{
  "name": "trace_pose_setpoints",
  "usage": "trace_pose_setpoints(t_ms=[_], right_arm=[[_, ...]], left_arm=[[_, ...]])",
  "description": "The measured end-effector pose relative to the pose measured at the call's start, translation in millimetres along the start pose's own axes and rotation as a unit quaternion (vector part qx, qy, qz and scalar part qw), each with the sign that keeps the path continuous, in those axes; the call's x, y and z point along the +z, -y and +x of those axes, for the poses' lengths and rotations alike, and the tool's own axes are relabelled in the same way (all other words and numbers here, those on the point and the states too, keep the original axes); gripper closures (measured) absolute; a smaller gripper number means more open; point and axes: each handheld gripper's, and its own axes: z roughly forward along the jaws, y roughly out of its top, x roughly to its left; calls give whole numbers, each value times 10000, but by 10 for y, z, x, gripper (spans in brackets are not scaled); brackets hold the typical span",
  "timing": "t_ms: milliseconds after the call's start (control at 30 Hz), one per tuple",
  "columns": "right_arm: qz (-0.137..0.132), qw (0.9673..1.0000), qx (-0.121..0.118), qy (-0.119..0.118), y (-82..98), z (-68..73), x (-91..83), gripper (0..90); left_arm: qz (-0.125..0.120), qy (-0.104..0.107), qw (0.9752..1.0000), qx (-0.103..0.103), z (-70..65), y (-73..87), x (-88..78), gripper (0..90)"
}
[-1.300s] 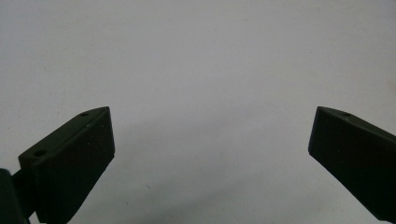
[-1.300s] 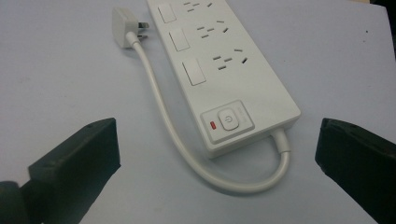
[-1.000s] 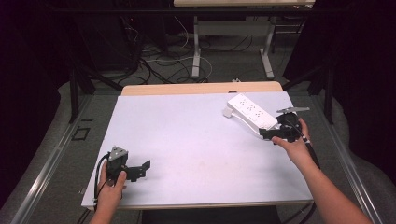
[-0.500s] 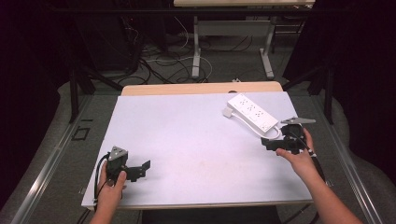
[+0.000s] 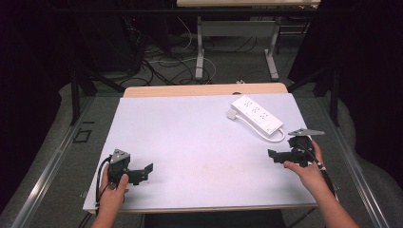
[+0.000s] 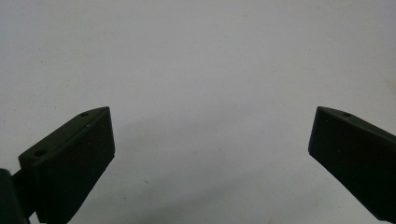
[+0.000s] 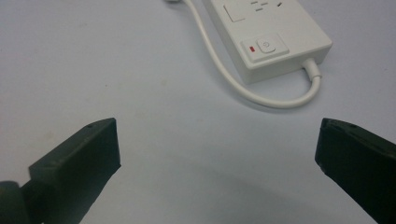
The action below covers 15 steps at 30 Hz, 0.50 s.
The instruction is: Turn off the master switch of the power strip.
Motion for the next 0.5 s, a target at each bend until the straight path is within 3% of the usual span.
trace_pose_setpoints(t_ms=[300,500], right_arm=[[135,9999,-23,-93,143,0,-33,0],[166,9998,-92,-4,245,-31,-56,0]], left_arm=[[11,1,10000,-4,-4,1,1,5],[14,2,10000,-4,-4,2,0,5]])
